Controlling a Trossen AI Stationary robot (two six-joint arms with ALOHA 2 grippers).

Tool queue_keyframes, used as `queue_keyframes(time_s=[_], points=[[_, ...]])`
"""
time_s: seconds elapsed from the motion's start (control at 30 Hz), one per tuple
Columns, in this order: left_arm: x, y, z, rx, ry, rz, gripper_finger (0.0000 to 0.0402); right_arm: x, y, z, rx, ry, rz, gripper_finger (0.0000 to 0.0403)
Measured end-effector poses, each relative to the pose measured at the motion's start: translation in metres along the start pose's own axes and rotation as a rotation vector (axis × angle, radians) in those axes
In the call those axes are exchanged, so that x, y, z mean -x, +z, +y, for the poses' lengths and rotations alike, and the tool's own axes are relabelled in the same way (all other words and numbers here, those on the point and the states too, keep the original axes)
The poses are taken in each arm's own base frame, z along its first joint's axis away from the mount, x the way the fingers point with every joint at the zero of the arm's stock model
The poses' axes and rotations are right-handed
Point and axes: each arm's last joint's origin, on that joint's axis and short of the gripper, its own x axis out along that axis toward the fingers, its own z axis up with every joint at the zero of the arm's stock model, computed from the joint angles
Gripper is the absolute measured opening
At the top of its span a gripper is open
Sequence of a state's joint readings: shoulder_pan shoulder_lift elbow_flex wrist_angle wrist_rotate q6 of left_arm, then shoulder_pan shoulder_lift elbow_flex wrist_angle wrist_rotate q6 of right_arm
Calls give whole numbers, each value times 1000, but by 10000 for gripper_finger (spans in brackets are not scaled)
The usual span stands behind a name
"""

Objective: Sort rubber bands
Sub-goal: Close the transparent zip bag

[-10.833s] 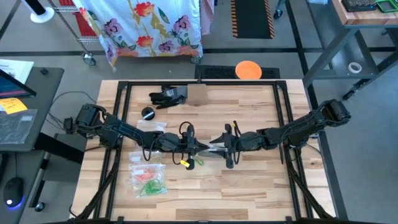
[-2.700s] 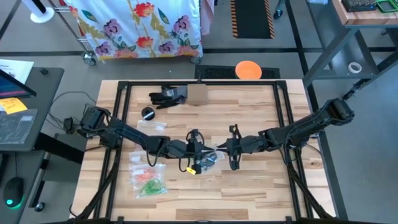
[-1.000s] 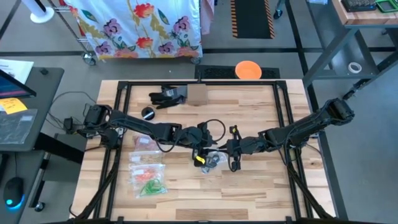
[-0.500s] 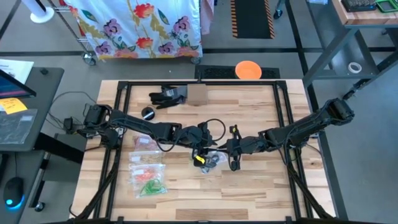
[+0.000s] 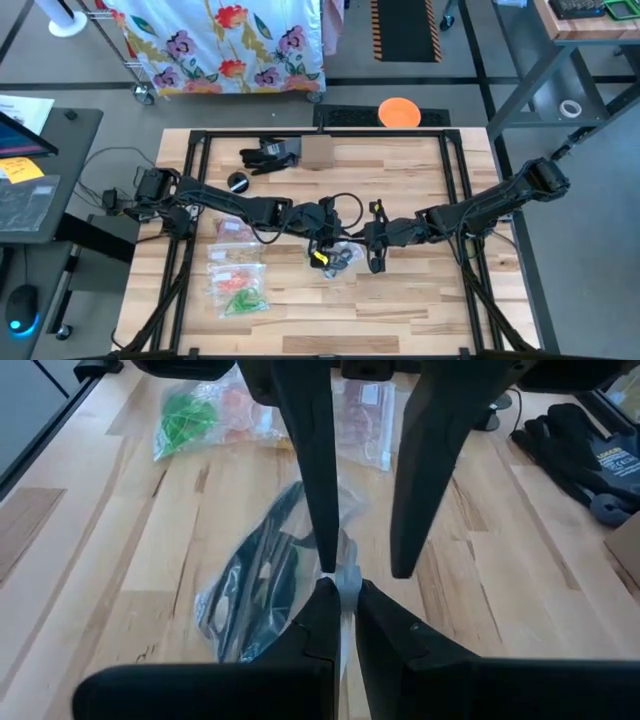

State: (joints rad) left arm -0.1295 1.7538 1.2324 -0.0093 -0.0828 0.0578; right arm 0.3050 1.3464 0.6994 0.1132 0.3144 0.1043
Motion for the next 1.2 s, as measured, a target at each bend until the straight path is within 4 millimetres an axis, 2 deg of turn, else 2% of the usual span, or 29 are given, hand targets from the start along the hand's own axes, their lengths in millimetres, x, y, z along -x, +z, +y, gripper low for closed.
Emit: queue_keyframes(time_s=[0.1,0.2,0.6,0.8,1.03,1.2], points=[[0,0,-2,-47,-2,-1,15,0,0,0,0,-3,3,16],[0,1,-5,-82,12,-8,3,0,0,0,0,0,4,16],[0,5,-13,-119,16,-62,0,1,-2,0,-4,1,21,16],[4,18,-15,-124,20,-169,0,0,-5,0,-7,0,44,16],[6,19,-18,-121,30,-174,0,0,-3,0,-6,1,34,16],[21,26,-16,-96,57,-174,0,6,19,0,32,-5,64,16]])
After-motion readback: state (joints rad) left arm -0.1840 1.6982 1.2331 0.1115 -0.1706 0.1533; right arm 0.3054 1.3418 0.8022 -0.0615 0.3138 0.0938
